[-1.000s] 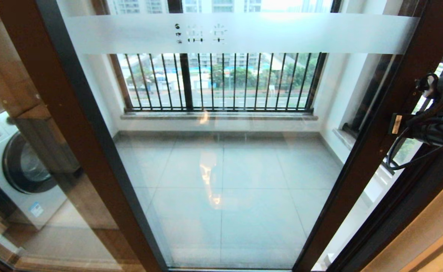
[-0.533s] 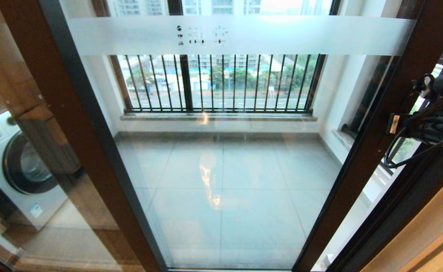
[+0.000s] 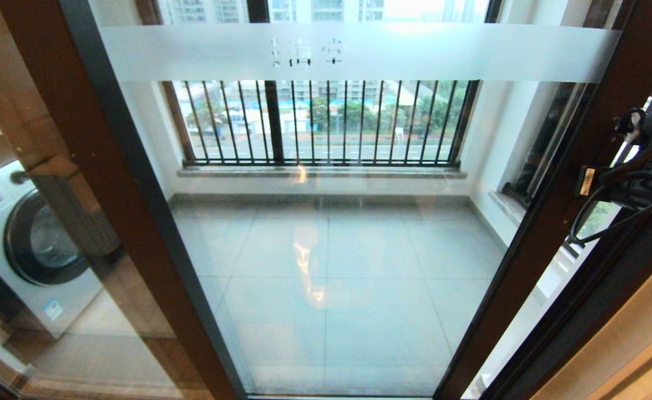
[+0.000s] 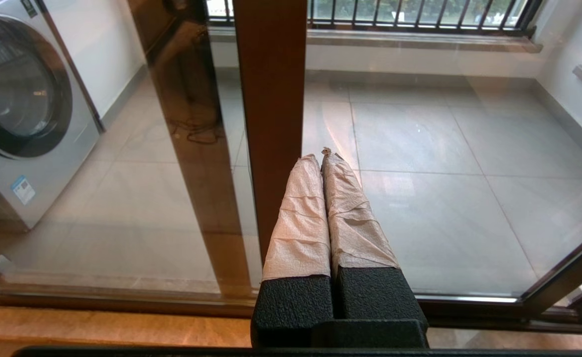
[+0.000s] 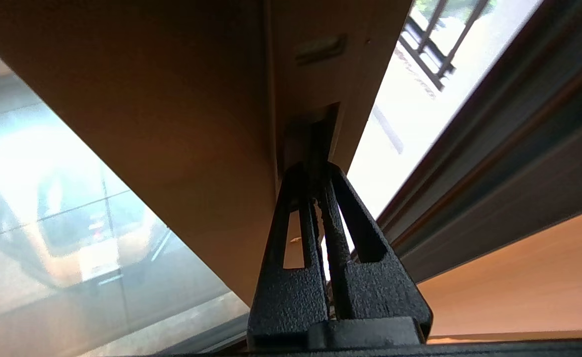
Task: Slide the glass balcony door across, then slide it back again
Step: Close the slid door
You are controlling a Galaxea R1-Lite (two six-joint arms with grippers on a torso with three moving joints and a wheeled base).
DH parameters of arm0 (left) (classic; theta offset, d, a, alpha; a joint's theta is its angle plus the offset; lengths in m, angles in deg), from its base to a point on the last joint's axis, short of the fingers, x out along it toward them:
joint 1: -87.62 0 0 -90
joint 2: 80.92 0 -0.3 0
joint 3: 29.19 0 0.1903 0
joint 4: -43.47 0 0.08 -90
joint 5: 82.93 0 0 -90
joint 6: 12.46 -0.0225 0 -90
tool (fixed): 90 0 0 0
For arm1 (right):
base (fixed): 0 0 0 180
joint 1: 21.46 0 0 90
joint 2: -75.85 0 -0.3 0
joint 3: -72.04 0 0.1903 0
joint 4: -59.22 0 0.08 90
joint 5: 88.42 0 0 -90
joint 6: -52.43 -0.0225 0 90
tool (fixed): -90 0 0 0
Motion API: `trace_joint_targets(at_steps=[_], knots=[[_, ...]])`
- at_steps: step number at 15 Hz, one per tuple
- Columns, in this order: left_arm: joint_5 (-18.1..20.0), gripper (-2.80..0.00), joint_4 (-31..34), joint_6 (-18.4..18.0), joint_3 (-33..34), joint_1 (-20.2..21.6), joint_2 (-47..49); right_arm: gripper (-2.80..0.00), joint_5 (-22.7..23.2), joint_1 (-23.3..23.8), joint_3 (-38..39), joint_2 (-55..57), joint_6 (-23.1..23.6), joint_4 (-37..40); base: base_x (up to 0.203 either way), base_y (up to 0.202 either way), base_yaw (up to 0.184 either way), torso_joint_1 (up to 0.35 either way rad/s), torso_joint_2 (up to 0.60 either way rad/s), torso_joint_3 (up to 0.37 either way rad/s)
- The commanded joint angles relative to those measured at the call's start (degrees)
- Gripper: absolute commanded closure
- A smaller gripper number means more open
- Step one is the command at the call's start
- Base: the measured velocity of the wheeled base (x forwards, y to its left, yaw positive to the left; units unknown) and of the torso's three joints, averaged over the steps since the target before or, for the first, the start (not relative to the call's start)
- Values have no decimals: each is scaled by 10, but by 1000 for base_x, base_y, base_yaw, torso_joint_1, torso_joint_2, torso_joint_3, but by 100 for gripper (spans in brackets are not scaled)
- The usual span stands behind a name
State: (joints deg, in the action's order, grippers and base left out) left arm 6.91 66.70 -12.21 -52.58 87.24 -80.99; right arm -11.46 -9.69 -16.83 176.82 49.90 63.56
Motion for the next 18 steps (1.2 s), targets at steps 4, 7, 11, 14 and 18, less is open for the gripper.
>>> trace_joint_targets(at_steps=[4, 7, 11, 14, 18], knots=[[0, 0, 0, 0, -1, 0, 1, 0, 1, 20, -8, 9, 1, -5, 0, 0, 0, 0, 0, 0], [0, 0, 0, 0, -1, 0, 1, 0, 7, 38, -17, 13, 1, -5, 0, 0, 0, 0, 0, 0], [0, 0, 0, 0, -1, 0, 1, 0, 16, 47, -16, 9, 1, -5, 0, 0, 0, 0, 0, 0], [0, 0, 0, 0, -1, -1, 1, 0, 17, 51, -17, 7, 1, -5, 0, 0, 0, 0, 0, 0], [0, 0, 0, 0, 0, 0, 1, 0, 40, 85, -31, 21, 1, -4, 0, 0, 0, 0, 0, 0]])
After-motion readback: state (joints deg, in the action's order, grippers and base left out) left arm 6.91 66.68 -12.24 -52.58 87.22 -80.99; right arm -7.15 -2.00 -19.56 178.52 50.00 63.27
